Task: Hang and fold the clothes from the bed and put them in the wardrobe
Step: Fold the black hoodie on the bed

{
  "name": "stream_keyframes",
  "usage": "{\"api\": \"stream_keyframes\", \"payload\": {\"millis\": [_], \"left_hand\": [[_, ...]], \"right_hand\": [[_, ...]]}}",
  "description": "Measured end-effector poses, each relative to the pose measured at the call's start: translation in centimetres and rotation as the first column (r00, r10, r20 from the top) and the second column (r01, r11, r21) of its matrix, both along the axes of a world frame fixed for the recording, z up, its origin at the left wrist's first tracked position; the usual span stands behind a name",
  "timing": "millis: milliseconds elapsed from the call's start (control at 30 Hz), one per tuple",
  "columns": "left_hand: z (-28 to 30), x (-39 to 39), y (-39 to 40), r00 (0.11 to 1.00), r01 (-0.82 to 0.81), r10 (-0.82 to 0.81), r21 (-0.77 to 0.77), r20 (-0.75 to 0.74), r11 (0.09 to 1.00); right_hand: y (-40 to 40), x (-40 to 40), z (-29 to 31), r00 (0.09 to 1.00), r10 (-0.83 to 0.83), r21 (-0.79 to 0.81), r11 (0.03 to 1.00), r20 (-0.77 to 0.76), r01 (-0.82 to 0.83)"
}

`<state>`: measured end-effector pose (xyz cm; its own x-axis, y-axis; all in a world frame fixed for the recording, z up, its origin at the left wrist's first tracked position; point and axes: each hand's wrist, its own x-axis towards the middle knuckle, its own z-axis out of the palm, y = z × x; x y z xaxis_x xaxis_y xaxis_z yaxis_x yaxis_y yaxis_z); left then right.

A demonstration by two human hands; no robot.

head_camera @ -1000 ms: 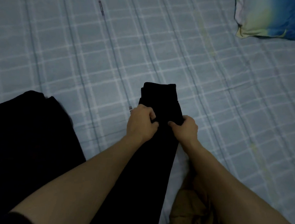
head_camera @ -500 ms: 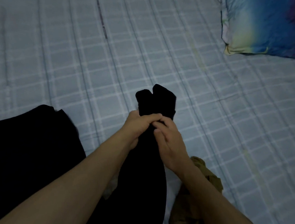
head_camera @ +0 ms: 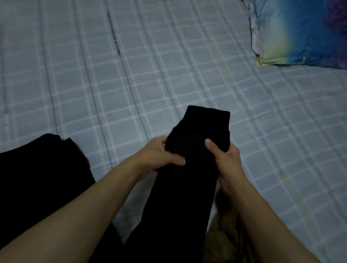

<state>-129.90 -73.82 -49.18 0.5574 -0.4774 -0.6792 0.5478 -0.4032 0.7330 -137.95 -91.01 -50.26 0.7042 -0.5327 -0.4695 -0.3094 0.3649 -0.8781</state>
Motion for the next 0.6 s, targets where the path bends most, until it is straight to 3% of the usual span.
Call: {"api": "stream_keyframes", "payload": {"millis": [67, 100, 267, 300, 367, 400, 467, 500, 567, 600], "left_hand": [[-1.3, -1.4, 0.1, 0.976, 0.203, -0.211, 0.130, 0.050, 0.970], [-1.9, -1.9, 0.2, 0.970, 0.229, -0.239, 0.151, 0.052, 0.962], [-2.8, -2.2, 0.8, 0.998, 0.002, 0.005, -0.113, 0.062, 0.994], [-3.4, -2.2, 0.6, 0.992, -0.014, 0.023, -0.073, 0.126, 0.997], [-5.1, -2.5, 0.0, 0.941, -0.013, -0.065, 0.226, 0.331, 0.974], [-5.9, -2.9, -0.1, 0.890, -0.039, -0.146, 0.393, 0.431, 0.918], [-6.9, -4.4, 0.3, 0.773, -0.104, -0.244, 0.496, 0.586, 0.862], [-7.2, -5.4, 0.8, 0.689, -0.109, -0.290, 0.490, 0.664, 0.865], [-7.7, -7.7, 1.2, 0.458, -0.066, -0.423, 0.504, 0.782, 0.861], [-8.3, -8.8, 1.3, 0.357, -0.017, -0.492, 0.532, 0.794, 0.846]], "right_hand": [[-0.8, 0.1, -0.2, 0.999, -0.009, -0.074, 0.997, -0.031, 0.007], [-1.3, 0.0, -0.1, 0.999, -0.008, -0.098, 0.995, -0.037, 0.004], [-3.9, -0.9, 0.5, 0.999, -0.034, -0.185, 0.982, 0.013, 0.036], [-4.4, -0.8, -0.2, 1.000, -0.028, -0.222, 0.975, -0.011, 0.025], [-5.2, -0.4, -2.5, 0.984, -0.029, -0.295, 0.955, -0.178, -0.025], [-5.5, -0.4, -3.6, 0.945, -0.044, -0.311, 0.948, -0.323, -0.062], [-5.4, -1.1, -5.1, 0.832, -0.078, -0.392, 0.904, -0.550, -0.174], [-5.0, -1.8, -5.3, 0.832, -0.073, -0.510, 0.819, -0.549, -0.264], [-3.0, -3.5, -5.7, 0.896, 0.070, -0.759, 0.506, -0.438, -0.410], [-1.8, -4.2, -6.2, 0.880, 0.176, -0.806, 0.352, -0.442, -0.475]]}}
